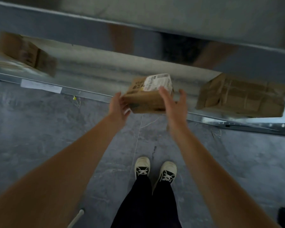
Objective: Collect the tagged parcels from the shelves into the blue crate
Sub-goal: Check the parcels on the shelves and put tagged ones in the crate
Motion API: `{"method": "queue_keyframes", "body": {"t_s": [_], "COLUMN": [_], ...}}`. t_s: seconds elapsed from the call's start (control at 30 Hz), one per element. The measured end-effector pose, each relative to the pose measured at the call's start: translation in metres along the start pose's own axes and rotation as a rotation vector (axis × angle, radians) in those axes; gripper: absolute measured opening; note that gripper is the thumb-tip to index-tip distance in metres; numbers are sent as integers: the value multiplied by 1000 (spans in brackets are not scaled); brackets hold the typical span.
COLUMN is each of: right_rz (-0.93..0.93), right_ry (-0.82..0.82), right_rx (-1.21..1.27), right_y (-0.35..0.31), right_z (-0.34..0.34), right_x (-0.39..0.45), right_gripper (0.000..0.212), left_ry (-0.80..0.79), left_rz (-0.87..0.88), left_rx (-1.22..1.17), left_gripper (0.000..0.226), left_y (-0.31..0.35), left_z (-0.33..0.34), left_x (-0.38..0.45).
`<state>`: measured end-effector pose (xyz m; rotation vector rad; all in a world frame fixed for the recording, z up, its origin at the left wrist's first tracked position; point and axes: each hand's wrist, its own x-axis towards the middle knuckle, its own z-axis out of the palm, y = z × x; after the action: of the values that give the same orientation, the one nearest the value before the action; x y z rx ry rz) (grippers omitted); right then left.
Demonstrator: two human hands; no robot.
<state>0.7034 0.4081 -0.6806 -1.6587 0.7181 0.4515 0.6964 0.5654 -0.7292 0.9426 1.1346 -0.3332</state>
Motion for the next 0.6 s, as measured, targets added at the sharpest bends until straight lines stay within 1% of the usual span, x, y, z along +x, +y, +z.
{"method": "queue_keyframes", "body": {"t_s": [0.03,0.1,0.13,0.17,0.23,0.3,0.37,0.4,0.5,0.53,0.6], "right_rz": [148,412,490,522,494,418,321,258,98,71,35], "right_ry": [-36,-142,-177,-194,-209,-220,-269,-295,-321,-323,-338], "right_rx": [34,131,188,225,226,192,143,132,208,250,292], "right_y": [-5,-13,-15,-16,-15,-12,-5,-2,12,15,22], "right_z": [-8,-24,-31,-38,-47,-50,-52,-53,-52,-52,-52], "right_x": [5,11,13,15,18,18,17,15,11,9,7], "right_gripper": [77,63,59,57,54,46,26,21,52,59,63], "left_ry": [-12,-31,-40,-51,-76,-98,-90,-66,4,-8,-29], "left_rz": [39,127,172,210,254,275,288,308,366,382,414], "left_rx": [37,125,179,237,317,360,375,369,295,266,263], "left_gripper": [35,43,46,48,51,52,47,42,24,24,28], "left_y": [-1,0,0,0,0,1,3,5,4,2,-2], "left_z": [1,3,5,6,7,9,13,15,17,17,17], "left_x": [-2,-6,-9,-11,-16,-24,-31,-33,-32,-32,-33]}}
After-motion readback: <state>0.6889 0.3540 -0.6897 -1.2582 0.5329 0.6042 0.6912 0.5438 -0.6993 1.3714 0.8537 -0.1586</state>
